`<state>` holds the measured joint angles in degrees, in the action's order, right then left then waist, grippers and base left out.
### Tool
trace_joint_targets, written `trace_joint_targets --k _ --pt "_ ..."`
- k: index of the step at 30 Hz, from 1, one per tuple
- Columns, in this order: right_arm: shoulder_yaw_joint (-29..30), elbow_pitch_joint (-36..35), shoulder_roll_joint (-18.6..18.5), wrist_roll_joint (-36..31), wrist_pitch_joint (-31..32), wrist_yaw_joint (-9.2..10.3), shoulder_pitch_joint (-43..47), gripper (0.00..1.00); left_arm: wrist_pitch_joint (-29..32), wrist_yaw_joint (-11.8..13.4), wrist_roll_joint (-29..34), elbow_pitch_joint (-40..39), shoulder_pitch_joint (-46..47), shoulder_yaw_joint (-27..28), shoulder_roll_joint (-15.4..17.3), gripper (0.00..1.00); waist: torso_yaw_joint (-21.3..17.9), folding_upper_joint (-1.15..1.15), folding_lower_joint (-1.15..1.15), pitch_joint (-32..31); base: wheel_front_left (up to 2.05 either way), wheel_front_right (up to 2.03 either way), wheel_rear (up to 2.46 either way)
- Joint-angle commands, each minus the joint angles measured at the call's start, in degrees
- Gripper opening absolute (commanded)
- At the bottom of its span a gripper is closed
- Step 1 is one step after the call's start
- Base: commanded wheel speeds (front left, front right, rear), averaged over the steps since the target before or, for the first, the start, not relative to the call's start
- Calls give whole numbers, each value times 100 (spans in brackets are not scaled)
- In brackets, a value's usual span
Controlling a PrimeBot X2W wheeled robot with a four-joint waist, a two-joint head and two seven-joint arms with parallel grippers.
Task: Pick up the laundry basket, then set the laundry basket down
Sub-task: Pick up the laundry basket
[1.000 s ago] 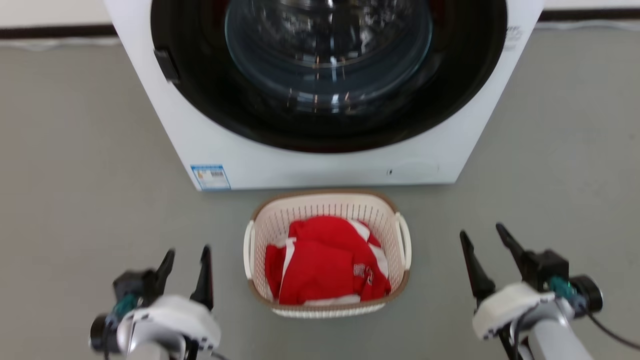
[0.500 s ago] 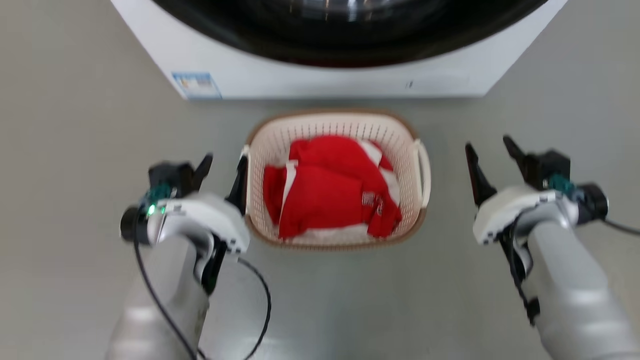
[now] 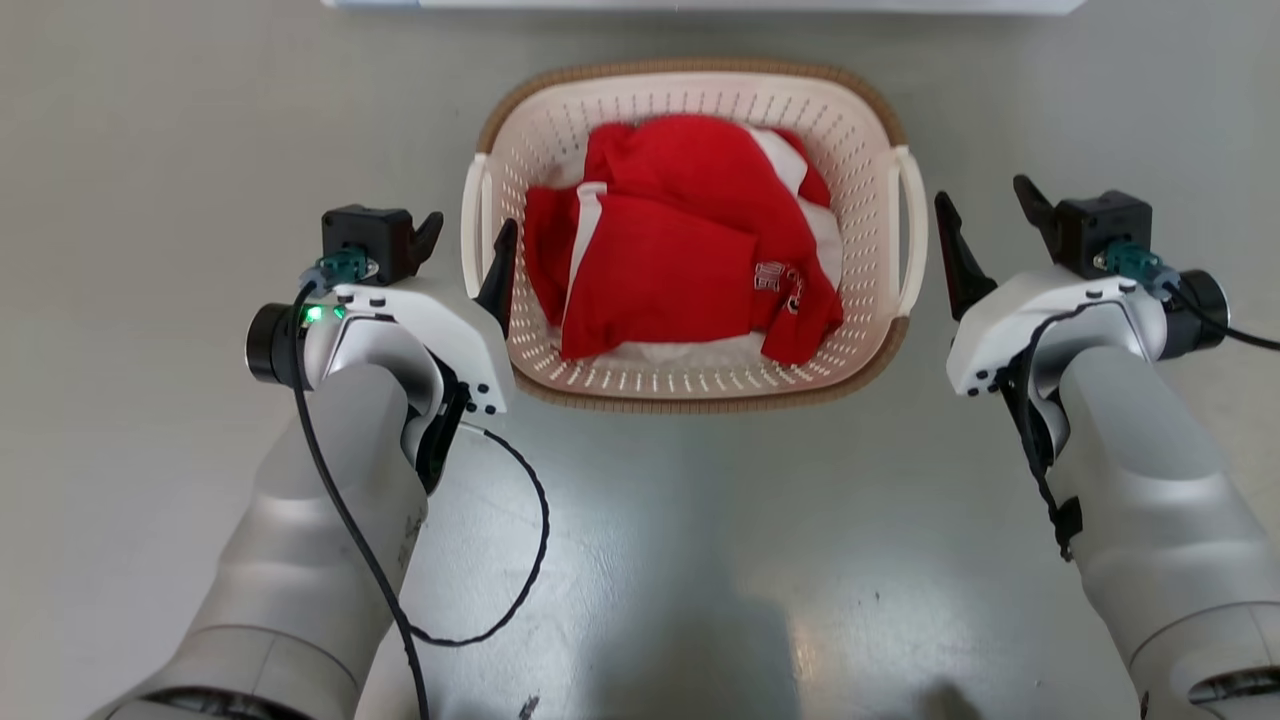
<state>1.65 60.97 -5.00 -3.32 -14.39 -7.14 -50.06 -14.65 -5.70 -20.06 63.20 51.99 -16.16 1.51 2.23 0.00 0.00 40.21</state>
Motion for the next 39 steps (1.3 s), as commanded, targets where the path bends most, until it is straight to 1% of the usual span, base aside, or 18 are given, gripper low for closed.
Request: trace_joint_targets --k 1,7,17,29,39 --pt "-79 -41 102 -49 -59 -35 -5 100 -35 47 -25 7 99 35 137 100 11 0 0 158 0 0 0" --pt "-37 -16 152 -53 -60 -35 -79 100 -35 115 -74 272 378 -174 137 100 15 0 0 413 0 0 0" --pt "23 97 194 -59 -61 -35 -203 100 -35 190 -181 531 616 -438 137 100 55 0 0 644 0 0 0" --pt "-4 227 210 -57 -61 -35 -440 100 -34 209 -296 761 925 -734 137 100 90 0 0 961 0 0 0" --pt "-112 609 212 20 -61 -35 -756 100 160 229 -337 930 1292 -969 137 100 99 0 0 1174 0 0 0"
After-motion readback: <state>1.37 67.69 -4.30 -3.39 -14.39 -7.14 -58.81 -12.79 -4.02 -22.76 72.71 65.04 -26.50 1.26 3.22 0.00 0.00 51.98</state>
